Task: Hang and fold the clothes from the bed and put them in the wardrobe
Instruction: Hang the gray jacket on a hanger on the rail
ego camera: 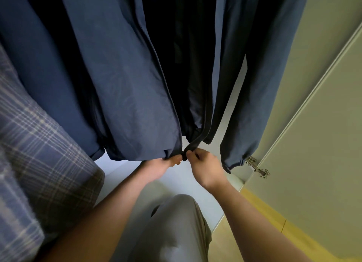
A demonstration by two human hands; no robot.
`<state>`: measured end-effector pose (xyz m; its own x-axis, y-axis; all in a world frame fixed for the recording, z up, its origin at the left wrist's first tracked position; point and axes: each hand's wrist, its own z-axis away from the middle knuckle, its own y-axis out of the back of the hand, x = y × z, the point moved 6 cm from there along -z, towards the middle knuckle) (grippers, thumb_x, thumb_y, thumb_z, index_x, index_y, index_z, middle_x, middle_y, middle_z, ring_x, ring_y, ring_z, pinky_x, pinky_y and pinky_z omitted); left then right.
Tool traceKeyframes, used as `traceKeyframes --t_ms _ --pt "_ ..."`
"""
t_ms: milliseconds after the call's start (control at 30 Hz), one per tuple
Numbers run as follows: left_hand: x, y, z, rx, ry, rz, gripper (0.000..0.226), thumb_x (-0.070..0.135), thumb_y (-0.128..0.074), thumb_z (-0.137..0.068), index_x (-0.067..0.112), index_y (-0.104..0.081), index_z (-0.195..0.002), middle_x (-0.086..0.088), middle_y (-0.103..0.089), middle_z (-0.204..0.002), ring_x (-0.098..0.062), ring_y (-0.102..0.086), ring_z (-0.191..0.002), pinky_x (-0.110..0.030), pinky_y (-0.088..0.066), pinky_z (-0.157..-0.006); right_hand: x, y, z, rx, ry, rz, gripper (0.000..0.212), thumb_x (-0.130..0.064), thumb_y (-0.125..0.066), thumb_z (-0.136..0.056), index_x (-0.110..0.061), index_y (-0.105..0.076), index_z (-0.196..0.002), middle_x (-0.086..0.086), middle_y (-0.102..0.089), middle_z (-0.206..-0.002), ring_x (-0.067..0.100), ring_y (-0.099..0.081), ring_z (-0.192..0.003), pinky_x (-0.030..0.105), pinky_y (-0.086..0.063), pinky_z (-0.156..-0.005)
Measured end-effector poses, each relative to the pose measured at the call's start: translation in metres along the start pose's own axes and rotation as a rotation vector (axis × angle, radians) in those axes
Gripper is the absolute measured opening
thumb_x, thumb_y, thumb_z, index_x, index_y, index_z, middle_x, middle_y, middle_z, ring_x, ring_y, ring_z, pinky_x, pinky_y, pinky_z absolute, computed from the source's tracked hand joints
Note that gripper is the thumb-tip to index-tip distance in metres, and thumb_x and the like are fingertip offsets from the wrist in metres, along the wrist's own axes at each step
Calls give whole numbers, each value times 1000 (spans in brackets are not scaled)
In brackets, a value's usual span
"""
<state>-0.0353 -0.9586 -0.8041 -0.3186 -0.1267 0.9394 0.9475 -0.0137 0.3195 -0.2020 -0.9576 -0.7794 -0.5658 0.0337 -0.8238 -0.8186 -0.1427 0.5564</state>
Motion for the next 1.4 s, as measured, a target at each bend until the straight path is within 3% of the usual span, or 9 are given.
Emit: traceKeyframes --t_ms 167,433,533,667,800,867,933,1200,1400 --pt "-18 -1 -1 105 15 -50 32 21 -81 -86 6 -68 -112 -11 -68 -115 -28 -62 -113 -44 -48 -100 -3 1 2 13 -146 -309 38 -25 -54 -96 -13 -64 -62 3 -64 -59 16 -50 -54 30 -43 -54" --pt "-39 9 -17 -18 34 -56 38 37 -75 -90 29 -66 -125 16 -64 -128 -3 -58 -119 -27 -37 -109 -75 50 9 300 278 -18 43 -37 -53 -100 -12 -51 -66 1 -50 -55 16 -44 -56 26 -37 -55" --pt "-32 4 -19 -24 308 22 51 61 -63 -88 11 -65 -102 -1 -74 -88 -16 -67 -68 -30 -52 -70 -69 45 9 242 199 36 41 -37 -53 -101 -12 -56 -69 2 -61 -62 24 -54 -63 37 -46 -63" --pt "-31 -13 14 -285 673 51 102 89 -25 -86 0 -73 -99 -16 -77 -87 -22 -63 -56 -22 -41 -47 -61 39 9 165 150 -4 38 -32 -57 -99 -7 -65 -71 8 -65 -65 23 -54 -57 29 -41 -54" --pt "14 -13 15 122 169 159 58 52 -47 -103 17 -72 -64 -5 -73 -68 -13 -54 -44 -25 -38 -49 -60 36 11 115 116 -9 33 -27 -58 -95 -8 -67 -70 5 -66 -64 17 -49 -53 29 -40 -52" --pt "44 6 24 495 -287 24 17 24 -68 -94 22 -65 -77 7 -69 -70 -7 -57 -52 -21 -44 -56 -61 35 10 95 91 -33 33 -27 -58 -95 -8 -65 -69 1 -65 -61 17 -49 -52 29 -41 -49" --pt "59 14 30 667 -501 -129 25 16 -76 -82 22 -60 -100 9 -61 -92 -9 -57 -65 -19 -46 -65 -63 35 11 88 82 -78 33 -27 -58 -94 -8 -62 -68 -4 -59 -54 11 -44 -45 23 -36 -44" --pt "72 11 9 609 -605 -380 49 37 -52 -77 12 -65 -118 -3 -62 -120 -26 -59 -109 -39 -50 -95 -82 36 17 11 102 -186 34 -30 -56 -94 -7 -64 -71 13 -64 -65 26 -53 -57 41 -49 -54" --pt "68 7 -2 655 -659 -195 17 30 -58 -83 18 -70 -83 13 -58 -74 -3 -50 -68 -20 -46 -62 -87 37 20 -7 154 -181 36 -30 -56 -98 -15 -65 -67 16 -63 -73 14 -45 -59 32 -40 -55"
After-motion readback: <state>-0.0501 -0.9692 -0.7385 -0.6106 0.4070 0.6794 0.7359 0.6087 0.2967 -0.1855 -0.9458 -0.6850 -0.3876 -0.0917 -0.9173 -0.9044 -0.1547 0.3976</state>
